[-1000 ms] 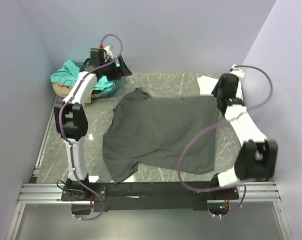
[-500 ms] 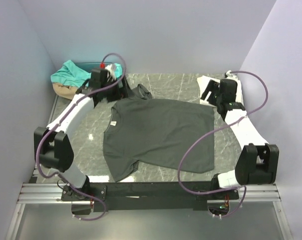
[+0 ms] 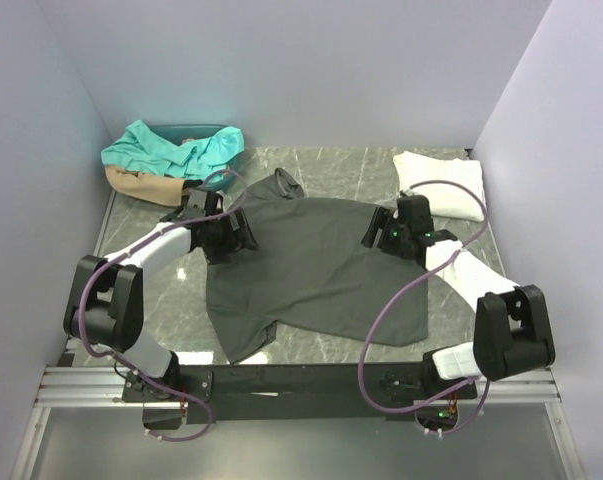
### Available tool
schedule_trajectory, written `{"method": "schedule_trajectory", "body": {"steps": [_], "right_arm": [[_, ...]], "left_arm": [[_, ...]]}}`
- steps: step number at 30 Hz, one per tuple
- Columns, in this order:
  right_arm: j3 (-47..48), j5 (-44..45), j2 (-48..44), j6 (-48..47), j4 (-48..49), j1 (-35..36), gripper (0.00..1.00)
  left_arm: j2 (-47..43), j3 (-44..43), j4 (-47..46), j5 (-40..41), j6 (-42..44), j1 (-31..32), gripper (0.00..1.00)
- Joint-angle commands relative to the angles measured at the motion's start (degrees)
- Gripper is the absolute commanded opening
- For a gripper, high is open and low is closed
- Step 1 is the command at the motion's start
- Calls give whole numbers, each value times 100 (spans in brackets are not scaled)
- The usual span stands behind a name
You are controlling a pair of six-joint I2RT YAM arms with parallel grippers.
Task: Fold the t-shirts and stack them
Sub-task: Fold the tshirt
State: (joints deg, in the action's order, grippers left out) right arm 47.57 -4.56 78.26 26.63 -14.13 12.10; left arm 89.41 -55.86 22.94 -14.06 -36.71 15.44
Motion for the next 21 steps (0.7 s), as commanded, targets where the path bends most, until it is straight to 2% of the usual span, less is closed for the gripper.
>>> {"method": "schedule_trajectory", "body": {"steps": [1, 21], "right_arm": [[-204, -133, 154, 245, 305, 161, 82], [164, -89, 1507, 228, 227, 240, 80]], "left_arm": [[-64, 66, -413, 44, -74, 11, 95], [1474, -575, -326, 624, 164, -50, 95]]}}
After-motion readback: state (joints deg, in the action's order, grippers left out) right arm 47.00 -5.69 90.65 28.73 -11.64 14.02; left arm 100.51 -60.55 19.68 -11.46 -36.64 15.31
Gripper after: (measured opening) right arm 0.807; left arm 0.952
